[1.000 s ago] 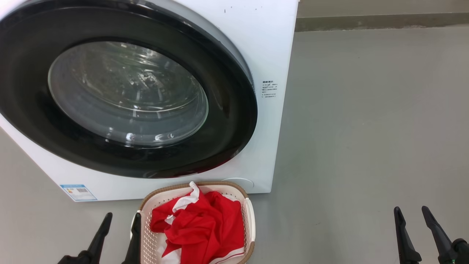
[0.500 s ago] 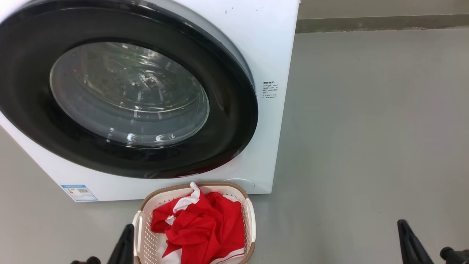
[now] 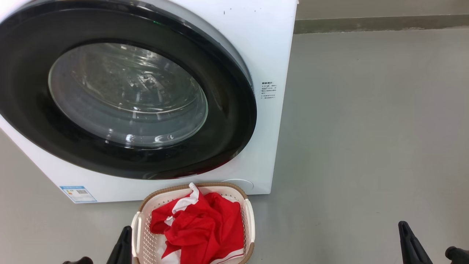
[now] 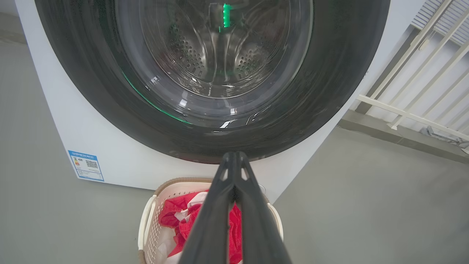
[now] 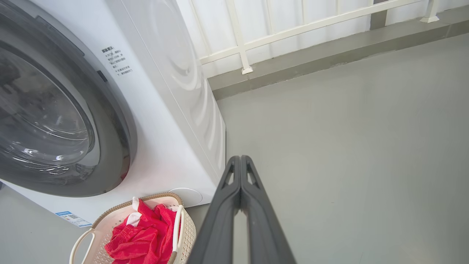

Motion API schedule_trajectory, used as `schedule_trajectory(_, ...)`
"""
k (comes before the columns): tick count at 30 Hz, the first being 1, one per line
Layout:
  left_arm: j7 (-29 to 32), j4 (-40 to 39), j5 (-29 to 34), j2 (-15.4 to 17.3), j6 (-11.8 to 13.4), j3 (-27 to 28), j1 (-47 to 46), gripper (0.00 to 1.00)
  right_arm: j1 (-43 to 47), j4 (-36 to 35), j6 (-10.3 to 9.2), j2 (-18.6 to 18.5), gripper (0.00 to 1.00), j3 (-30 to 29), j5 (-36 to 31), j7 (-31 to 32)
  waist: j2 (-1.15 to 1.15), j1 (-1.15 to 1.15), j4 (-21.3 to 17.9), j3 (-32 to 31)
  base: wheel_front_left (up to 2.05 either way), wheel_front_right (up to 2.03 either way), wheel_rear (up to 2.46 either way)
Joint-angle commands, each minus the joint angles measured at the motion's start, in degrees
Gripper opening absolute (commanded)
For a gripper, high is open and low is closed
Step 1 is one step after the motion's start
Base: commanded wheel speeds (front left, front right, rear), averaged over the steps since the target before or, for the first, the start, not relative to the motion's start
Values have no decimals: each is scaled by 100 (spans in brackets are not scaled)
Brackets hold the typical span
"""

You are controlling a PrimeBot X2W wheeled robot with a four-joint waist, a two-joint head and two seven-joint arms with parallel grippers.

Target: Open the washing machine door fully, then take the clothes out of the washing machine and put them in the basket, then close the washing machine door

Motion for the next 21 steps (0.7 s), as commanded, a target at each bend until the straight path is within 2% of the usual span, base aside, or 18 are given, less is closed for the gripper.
schedule_trajectory(1,53,-121,-195,51,-5,82,-113,0,-191,-111,-1,-68,0,20,218,43,0,-1,-4,-1,0,0,0)
schedule_trajectory(21,368,-120,-1360,44,-11,181,-248,0,-449,-78,-2,-64,0,45,1338,365,0,-1,-42,-14,0,0,0)
